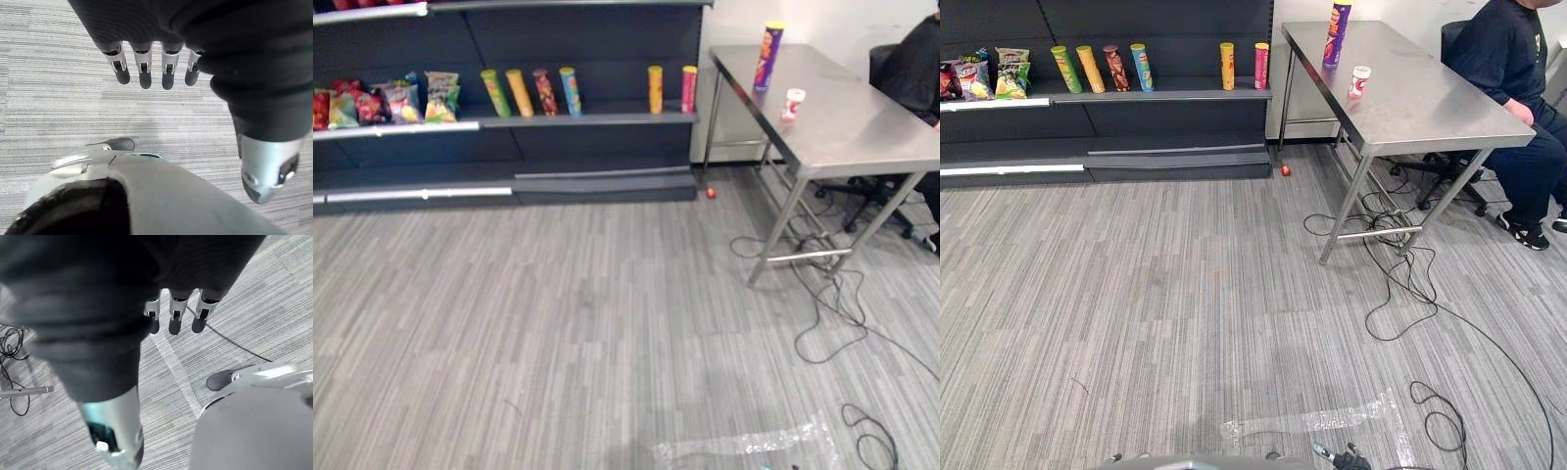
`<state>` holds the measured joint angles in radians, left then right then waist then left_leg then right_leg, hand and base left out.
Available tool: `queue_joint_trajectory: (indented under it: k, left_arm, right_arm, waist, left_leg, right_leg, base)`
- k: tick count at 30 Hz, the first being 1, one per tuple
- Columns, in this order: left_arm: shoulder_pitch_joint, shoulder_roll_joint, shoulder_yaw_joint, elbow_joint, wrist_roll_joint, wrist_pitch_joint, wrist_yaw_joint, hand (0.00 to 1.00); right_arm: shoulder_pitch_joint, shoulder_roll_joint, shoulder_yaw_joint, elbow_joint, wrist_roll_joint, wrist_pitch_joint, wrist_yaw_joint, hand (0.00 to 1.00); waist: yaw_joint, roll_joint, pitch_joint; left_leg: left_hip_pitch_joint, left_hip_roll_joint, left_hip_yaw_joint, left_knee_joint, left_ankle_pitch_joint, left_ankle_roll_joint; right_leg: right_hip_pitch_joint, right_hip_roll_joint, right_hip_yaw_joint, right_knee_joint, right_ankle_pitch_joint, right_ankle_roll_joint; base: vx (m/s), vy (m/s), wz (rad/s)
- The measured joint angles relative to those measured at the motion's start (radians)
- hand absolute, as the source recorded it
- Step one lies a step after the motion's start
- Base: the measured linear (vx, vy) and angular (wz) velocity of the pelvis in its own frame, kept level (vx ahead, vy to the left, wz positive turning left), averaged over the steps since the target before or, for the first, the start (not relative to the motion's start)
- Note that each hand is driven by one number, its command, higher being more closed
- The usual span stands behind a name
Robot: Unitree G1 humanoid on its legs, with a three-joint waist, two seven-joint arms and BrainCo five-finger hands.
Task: Put the gum and the chips on the shelf.
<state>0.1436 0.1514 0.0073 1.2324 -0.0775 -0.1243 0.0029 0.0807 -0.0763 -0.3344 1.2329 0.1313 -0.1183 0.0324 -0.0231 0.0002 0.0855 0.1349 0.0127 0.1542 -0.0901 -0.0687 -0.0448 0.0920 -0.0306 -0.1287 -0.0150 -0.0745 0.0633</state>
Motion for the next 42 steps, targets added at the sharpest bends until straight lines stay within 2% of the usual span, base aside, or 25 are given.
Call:
queue_joint_trajectory:
  k: [5,18,42]
  left_arm:
    - [0.000,0.000,-0.002,0.001,0.000,-0.001,0.001,0.00]
    - [0.000,0.002,-0.003,0.003,-0.036,-0.004,-0.001,0.00]
    - [-0.012,0.007,-0.021,0.010,-0.037,-0.019,-0.003,0.00]
  right_arm:
    - [0.001,-0.002,0.020,-0.001,-0.005,-0.018,-0.002,0.00]
    - [0.000,-0.003,0.032,0.000,0.014,-0.022,0.007,0.00]
    - [-0.005,-0.003,0.036,0.000,0.045,-0.024,0.014,0.00]
  waist:
    - [0.000,0.001,0.001]
    - [0.000,-0.006,0.005]
    - [-0.001,-0.006,0.025]
  left_leg:
    - [0.002,0.002,0.001,-0.007,0.007,0.006]
    - [-0.006,0.003,0.013,-0.010,0.008,0.008]
    - [-0.012,0.007,0.031,-0.009,0.008,0.007]
  right_leg:
    - [0.000,0.002,-0.002,0.000,0.000,-0.001]
    - [0.002,0.004,-0.010,-0.020,0.003,-0.004]
    - [-0.001,0.010,-0.011,-0.031,0.007,-0.007]
  base:
    - [-0.04,-0.027,0.00]
    - [0.00,-0.012,0.01]
    - [-0.01,-0.004,0.00]
